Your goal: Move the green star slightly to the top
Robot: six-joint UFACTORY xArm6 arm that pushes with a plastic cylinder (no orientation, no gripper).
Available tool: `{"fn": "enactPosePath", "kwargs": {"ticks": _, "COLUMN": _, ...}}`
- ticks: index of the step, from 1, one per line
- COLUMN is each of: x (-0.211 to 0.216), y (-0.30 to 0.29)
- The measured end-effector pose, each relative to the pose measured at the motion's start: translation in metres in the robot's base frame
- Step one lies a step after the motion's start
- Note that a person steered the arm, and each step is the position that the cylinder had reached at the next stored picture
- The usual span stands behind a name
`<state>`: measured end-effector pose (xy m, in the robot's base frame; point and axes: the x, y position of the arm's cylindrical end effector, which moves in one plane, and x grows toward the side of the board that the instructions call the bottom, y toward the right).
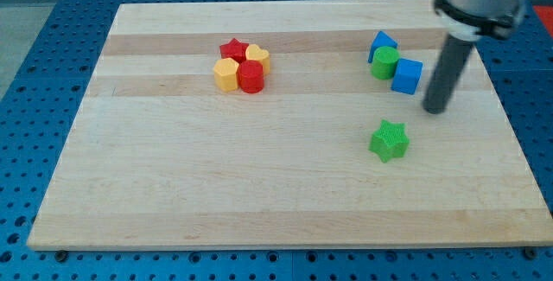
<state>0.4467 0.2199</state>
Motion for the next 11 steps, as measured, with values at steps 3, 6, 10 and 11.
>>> {"fn": "enactPosePath", "kwargs": {"ticks": 3, "x": 0.127, "y": -0.06}}
{"fn": "enactPosePath", "kwargs": {"ticks": 6, "x": 0.063, "y": -0.084}}
{"fn": "enactPosePath", "kwargs": {"ticks": 10, "x": 0.06, "y": -0.147}}
{"fn": "enactPosePath", "kwargs": {"ticks": 11, "x": 0.04, "y": -0.131}}
